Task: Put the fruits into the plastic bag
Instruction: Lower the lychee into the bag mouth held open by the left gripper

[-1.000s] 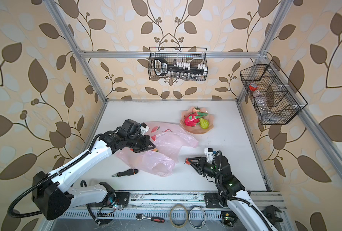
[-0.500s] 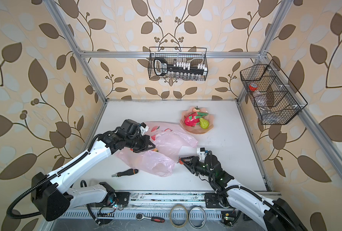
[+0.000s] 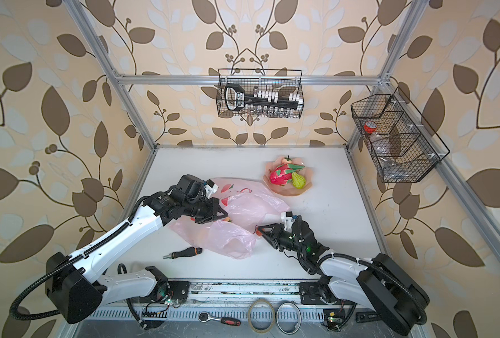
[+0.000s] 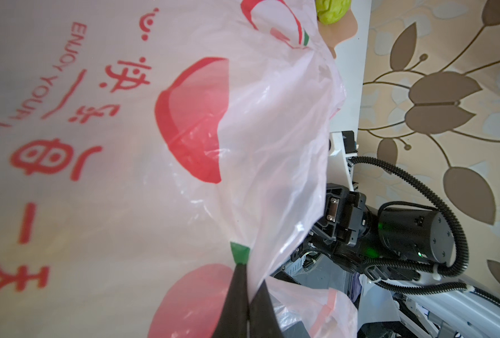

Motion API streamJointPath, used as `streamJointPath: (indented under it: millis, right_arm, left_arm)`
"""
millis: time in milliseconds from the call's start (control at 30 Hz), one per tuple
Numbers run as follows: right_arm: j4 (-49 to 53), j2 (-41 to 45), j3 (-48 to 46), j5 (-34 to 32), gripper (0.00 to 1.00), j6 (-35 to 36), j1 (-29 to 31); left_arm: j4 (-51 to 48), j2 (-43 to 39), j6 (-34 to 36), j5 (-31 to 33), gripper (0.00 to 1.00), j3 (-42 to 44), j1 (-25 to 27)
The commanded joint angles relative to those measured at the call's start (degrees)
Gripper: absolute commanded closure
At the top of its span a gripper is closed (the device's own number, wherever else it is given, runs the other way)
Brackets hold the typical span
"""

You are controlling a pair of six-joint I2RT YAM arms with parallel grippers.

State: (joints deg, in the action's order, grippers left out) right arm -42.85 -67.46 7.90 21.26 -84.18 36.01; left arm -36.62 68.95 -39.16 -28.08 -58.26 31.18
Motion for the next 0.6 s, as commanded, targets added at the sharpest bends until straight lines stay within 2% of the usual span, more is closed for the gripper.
streamJointPath:
  millis: [0,333,567]
  right_arm:
    - [-6.3,-3.8,3.7,0.8,0.82,-1.7,1.0]
    - [-15.0,-21.2,14.4,1.9,0.83,-3.9,6.5]
    - [-24.2,-35.7,22.7,2.1,0.84,-9.5,10.0]
  left_arm:
    - [1.2,-1.1,0.5,-1.3,1.00,-2.2,0.4]
    - [1.3,-0.6,0.6,-1.5,1.00,-3.0,0.4]
    - [1.6,-0.3,0.5,-1.5,1.00,-3.6,0.5]
